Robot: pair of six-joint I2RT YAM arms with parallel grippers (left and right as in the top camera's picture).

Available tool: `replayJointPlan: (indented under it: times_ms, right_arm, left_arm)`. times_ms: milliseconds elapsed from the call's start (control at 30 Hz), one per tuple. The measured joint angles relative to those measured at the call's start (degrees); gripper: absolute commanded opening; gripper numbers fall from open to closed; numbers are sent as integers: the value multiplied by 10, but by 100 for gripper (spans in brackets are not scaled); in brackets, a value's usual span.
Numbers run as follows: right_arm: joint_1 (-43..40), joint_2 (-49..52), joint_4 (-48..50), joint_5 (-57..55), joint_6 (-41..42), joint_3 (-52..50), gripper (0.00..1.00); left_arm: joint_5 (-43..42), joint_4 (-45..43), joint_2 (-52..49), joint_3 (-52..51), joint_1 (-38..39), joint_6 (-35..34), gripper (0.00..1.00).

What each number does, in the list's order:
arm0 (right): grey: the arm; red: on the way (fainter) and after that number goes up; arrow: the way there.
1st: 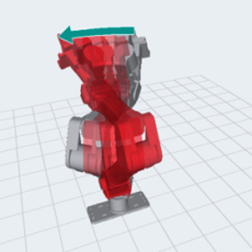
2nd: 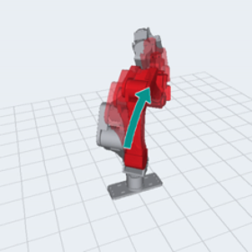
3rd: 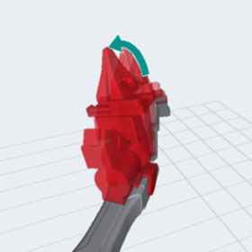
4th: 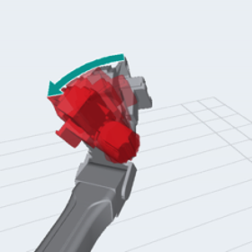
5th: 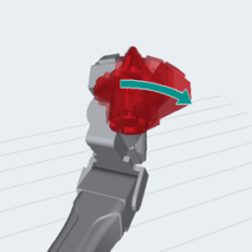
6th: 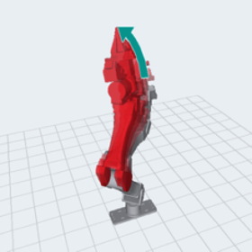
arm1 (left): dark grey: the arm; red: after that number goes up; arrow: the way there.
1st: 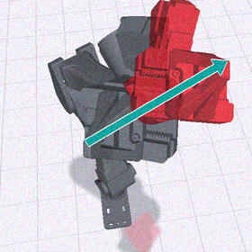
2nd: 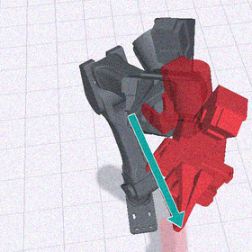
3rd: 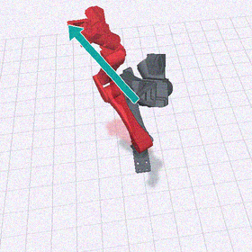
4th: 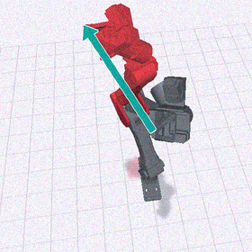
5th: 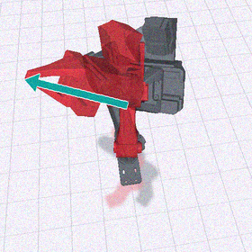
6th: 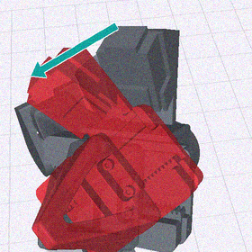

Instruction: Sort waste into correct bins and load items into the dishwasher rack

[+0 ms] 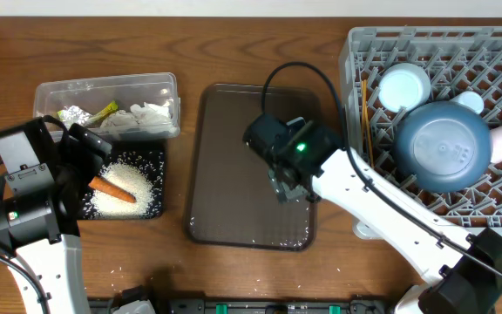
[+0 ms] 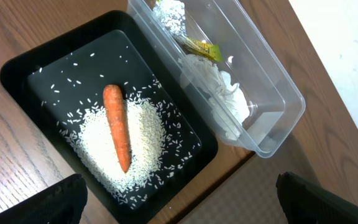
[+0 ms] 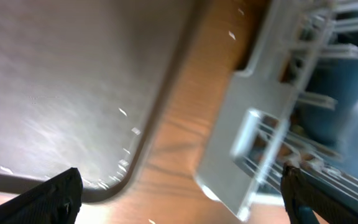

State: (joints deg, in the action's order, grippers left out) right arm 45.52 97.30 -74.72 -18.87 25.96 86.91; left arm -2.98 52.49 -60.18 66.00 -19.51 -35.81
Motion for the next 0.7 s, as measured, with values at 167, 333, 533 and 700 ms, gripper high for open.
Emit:
replayJointPlan:
  times_ms: [167,333,533,700]
  right_arm:
    - [-77,-26,118,102,-104,-2,99]
    - [-153,-69,184,214,-218,-2,99]
    - [-218,-114,170,269,-260,-8,99]
    - [-243,-179,255,280,-271,-59,99]
  left_arm:
    - [0,0,0,0,0,0,100]
    - [0,0,-1,0,0,0,100]
    - [0,0,-1,0,0,0,100]
    - [0,0,-1,0,0,0,100]
